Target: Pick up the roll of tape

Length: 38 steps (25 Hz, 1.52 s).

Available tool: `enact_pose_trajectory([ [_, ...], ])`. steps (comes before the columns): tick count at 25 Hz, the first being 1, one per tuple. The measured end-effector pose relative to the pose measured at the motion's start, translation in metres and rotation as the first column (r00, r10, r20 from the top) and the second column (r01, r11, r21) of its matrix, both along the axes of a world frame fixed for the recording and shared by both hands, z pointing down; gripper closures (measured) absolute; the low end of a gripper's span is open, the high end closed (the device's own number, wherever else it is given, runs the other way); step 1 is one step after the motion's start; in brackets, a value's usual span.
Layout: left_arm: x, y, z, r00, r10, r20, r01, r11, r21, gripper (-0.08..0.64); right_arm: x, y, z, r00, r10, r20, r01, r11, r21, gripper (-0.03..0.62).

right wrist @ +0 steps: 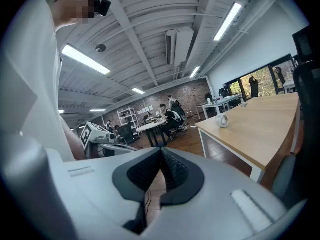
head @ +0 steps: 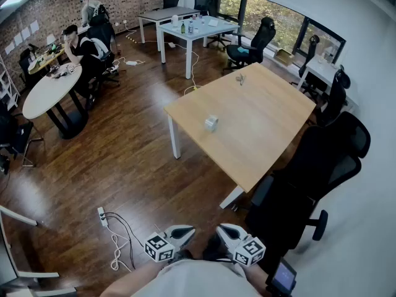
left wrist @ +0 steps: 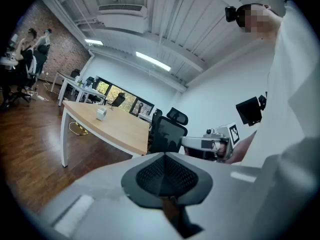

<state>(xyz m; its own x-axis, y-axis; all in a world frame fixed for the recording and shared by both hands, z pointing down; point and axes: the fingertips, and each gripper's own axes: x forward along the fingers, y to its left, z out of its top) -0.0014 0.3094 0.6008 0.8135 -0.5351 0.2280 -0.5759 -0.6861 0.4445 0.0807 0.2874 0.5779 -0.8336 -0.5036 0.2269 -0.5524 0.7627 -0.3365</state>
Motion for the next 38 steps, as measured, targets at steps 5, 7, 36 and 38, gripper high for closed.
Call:
enact_pose_trajectory([
  [5,0.036,-0.042,-0.01,1.0,-0.013,0.006,0.013,1.0,0.011,0.555,0.033,-0.046,-0.011,0.998,-0.027,0.062,0.028,1.0,-0.008,0.586],
  [7,0.047,-0.061,-0.018,1.0,-0.023,0.01,0.023,0.999,0.025,0.555,0.043,-0.064,-0.016,0.998,-0.037,0.059,0.037,0.999,0.001,0.586],
  [36,0.05,-0.191,-0.018,0.999,-0.035,0.024,0.035,0.999,-0.012,0.555,0.052,-0.204,-0.015,0.999,-0.022,0.023,0.023,0.999,-0.042,0.586],
  [38,0.037,-0.212,-0.018,1.0,-0.011,0.016,0.011,1.0,-0.01,0.555,0.042,-0.216,-0.018,1.0,0.003,0.017,-0.003,0.999,-0.039,0.586],
])
